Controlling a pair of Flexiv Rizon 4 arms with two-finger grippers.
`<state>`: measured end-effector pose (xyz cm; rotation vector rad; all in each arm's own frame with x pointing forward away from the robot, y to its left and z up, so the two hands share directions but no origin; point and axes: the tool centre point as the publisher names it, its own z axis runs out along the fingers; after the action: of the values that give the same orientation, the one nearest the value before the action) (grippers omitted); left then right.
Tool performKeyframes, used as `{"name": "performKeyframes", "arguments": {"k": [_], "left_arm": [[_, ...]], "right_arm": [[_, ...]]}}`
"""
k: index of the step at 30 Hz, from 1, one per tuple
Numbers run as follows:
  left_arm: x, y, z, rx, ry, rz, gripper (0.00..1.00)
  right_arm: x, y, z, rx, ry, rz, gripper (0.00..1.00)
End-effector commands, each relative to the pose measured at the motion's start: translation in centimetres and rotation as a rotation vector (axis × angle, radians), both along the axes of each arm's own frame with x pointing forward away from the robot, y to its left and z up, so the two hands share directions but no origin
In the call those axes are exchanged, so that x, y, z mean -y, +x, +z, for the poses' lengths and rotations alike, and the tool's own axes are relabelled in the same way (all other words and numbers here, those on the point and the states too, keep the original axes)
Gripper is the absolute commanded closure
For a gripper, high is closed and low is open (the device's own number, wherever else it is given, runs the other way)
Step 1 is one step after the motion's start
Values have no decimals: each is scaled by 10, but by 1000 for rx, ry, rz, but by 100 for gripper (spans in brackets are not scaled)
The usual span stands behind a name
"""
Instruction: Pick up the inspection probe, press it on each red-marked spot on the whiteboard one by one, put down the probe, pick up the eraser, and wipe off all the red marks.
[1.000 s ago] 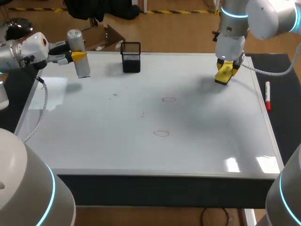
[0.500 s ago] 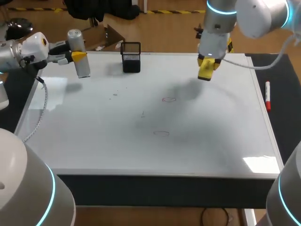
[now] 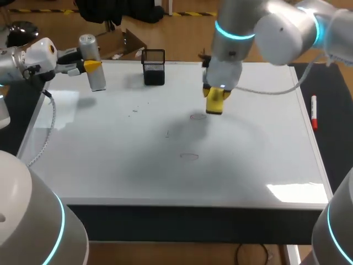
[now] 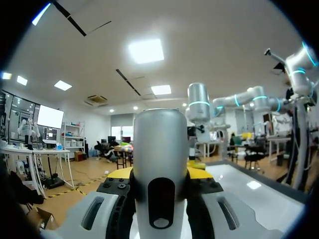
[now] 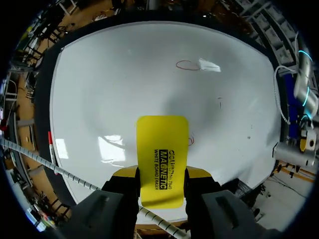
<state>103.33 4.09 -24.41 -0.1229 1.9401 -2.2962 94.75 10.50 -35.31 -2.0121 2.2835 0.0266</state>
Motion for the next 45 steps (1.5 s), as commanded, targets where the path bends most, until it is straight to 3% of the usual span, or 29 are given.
{"name": "performKeyframes", "arguments": {"k": [1, 9, 22, 35, 45], "left_arm": [[0, 0, 1, 1, 0, 0, 100], [0, 0, 1, 1, 0, 0, 100], [0, 0, 1, 1, 0, 0, 100], [0, 0, 1, 1, 0, 0, 100], [0, 0, 1, 1, 0, 0, 100]], "right_arm": [[-39, -6, -17, -21, -14, 38, 100], [-68, -13, -25, -13, -33, 101, 100], [-91, -11, -58, -81, -29, 162, 100], [-83, -8, -71, -73, -12, 180, 100], [-65, -10, -91, -113, -7, 154, 100]]}}
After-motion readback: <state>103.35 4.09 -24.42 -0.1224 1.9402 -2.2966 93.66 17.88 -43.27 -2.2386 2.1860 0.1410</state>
